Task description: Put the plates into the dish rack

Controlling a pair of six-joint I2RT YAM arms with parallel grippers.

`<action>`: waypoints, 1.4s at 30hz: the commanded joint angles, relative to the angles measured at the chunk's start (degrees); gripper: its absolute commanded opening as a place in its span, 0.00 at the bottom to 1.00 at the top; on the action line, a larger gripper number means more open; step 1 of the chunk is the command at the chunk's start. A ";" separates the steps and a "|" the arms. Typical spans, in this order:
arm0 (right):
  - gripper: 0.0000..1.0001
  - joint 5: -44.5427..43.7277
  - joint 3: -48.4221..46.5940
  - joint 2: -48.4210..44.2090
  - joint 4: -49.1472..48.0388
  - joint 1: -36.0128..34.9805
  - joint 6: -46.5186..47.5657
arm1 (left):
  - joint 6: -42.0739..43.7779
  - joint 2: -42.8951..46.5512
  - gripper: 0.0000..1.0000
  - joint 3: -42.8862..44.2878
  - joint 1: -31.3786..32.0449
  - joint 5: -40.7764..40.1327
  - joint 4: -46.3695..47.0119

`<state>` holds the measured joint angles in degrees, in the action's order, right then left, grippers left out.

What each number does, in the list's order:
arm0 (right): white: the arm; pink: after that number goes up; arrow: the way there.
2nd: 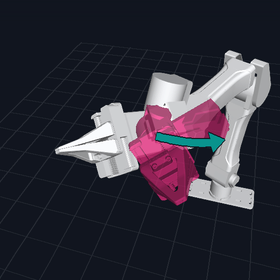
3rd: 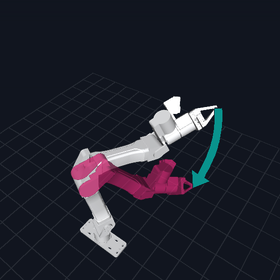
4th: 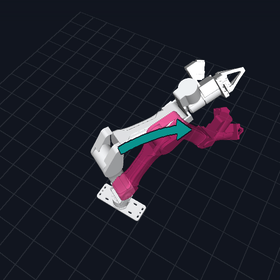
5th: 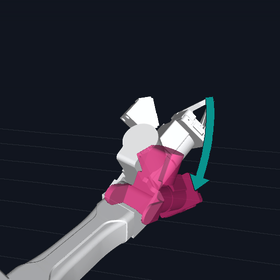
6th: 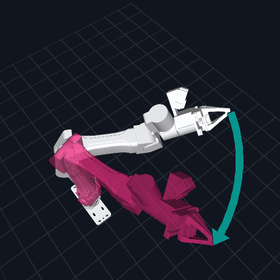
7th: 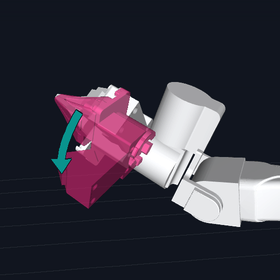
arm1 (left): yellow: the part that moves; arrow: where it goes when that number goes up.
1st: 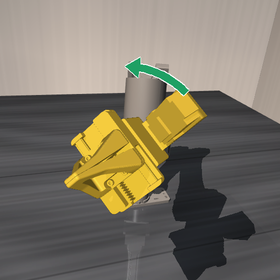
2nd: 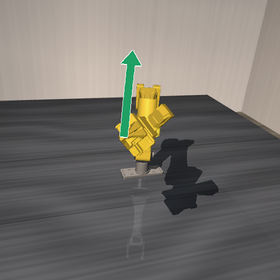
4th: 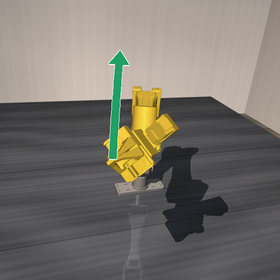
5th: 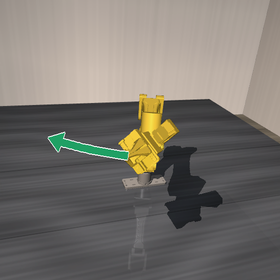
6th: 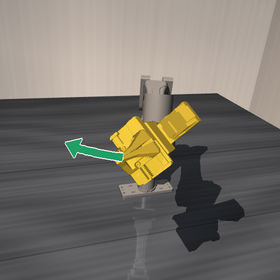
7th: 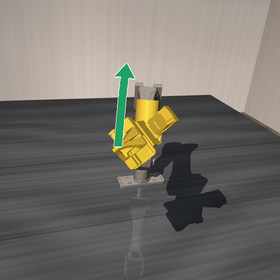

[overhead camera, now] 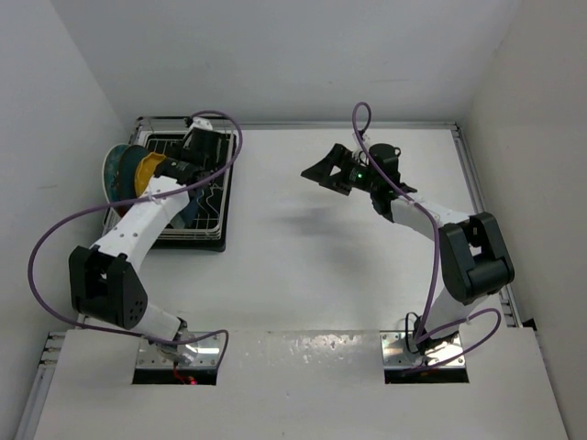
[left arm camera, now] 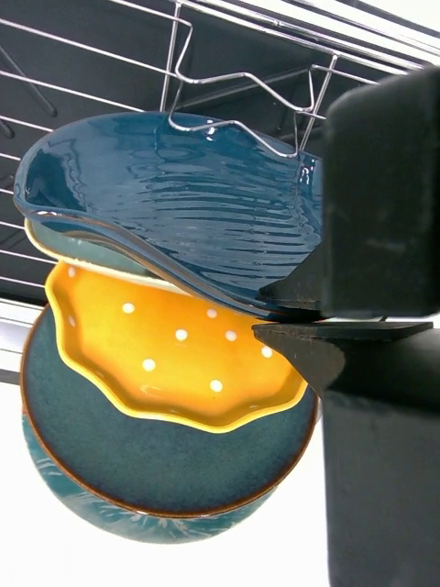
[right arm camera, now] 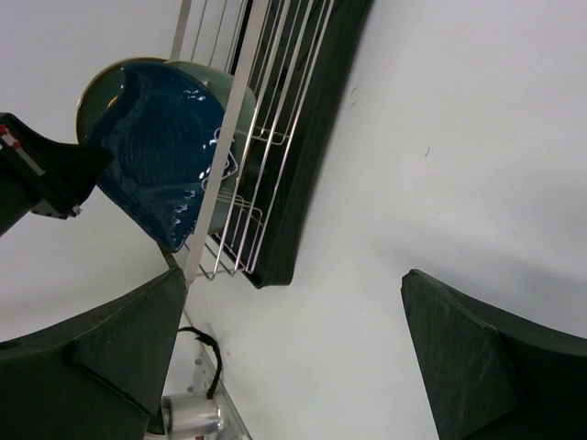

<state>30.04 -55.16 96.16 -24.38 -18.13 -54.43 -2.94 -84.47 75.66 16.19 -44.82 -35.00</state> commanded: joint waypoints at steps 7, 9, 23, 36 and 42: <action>1.00 -0.16 -0.22 -2.29 -3.22 0.29 -0.50 | -0.39 -1.58 0.10 -5.52 2.36 6.67 -0.42; 1.00 -0.16 0.05 -2.64 -3.04 0.29 -0.24 | -0.92 -2.46 0.11 -4.91 2.36 6.67 -0.42; 1.00 -0.42 1.63 -3.61 -2.51 0.90 -0.06 | -0.31 -3.25 0.60 2.48 -0.89 9.57 -4.45; 1.00 0.90 0.14 -4.05 0.54 0.90 2.82 | 4.16 0.44 0.93 19.34 -5.81 18.79 -9.98; 1.00 -5.60 -8.01 -5.89 23.36 1.17 17.73 | 8.29 9.98 0.92 16.47 -15.03 31.71 -11.14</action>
<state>28.51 -56.88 93.78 -13.10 -17.37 -47.31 1.78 -81.60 94.96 5.19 -21.06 -44.42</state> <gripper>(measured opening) 0.996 0.925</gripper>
